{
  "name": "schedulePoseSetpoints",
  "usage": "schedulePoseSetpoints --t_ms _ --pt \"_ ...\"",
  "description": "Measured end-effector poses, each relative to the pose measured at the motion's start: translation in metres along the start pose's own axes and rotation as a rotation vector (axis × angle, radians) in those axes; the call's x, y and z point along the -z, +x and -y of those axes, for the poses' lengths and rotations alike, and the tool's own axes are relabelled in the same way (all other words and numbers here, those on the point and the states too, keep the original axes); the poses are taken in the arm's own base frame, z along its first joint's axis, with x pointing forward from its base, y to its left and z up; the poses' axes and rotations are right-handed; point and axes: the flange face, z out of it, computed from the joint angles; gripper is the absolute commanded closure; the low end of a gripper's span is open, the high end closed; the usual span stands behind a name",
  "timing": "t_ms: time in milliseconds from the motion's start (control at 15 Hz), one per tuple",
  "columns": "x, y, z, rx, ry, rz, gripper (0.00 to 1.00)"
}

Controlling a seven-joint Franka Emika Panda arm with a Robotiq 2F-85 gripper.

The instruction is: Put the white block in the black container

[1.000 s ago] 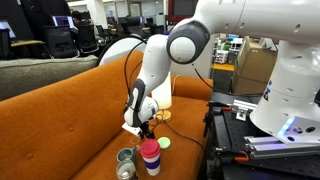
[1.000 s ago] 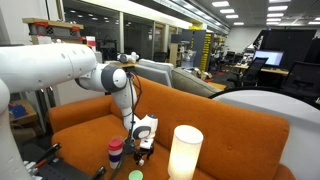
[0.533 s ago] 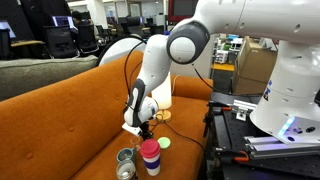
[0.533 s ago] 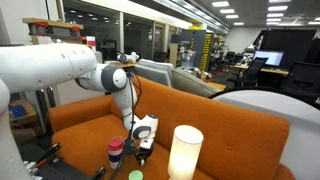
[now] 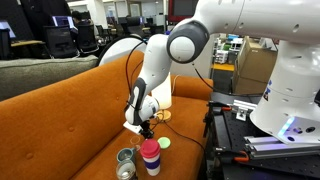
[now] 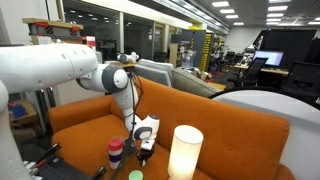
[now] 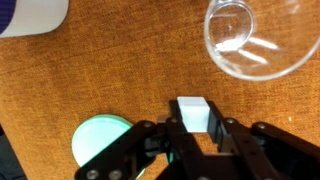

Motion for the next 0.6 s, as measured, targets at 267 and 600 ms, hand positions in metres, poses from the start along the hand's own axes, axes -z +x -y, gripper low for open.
schedulePoseSetpoints --t_ms 267,600 --pt "0.011 0.016 0.002 -0.048 0.018 0.011 0.93" --pt "0.061 0.028 0.006 -0.112 0.121 0.04 0.93"
